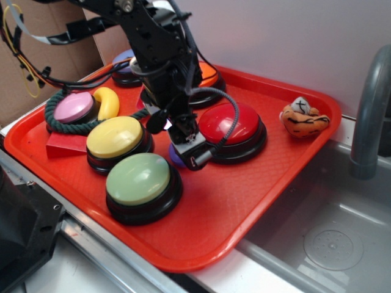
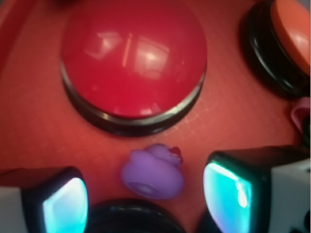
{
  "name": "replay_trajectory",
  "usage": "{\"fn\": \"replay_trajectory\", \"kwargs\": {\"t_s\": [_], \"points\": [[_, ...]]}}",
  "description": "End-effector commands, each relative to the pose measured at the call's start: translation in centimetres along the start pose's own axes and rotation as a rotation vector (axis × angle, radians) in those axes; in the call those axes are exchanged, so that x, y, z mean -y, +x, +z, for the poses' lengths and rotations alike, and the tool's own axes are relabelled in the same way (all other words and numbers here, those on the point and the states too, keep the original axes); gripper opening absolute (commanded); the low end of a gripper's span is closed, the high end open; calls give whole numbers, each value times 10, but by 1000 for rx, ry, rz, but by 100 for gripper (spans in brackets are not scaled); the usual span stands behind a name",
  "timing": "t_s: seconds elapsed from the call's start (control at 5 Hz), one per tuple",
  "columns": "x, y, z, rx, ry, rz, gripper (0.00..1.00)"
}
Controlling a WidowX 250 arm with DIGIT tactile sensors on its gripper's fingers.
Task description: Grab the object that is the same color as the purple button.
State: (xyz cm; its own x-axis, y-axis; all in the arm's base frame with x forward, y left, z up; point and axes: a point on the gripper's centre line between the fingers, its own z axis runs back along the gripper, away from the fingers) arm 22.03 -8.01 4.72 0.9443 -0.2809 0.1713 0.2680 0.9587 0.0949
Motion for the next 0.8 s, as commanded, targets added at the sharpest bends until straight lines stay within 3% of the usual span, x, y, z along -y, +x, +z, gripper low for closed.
{"fn": "replay_trajectory", "kwargs": {"t_s": [0.0,0.4,0.6], "points": [[-4,4,-12,-9,22,28,100],[-8,6,-20,-17,8,57,100],[-8,6,-21,-11,12,79,0]]}}
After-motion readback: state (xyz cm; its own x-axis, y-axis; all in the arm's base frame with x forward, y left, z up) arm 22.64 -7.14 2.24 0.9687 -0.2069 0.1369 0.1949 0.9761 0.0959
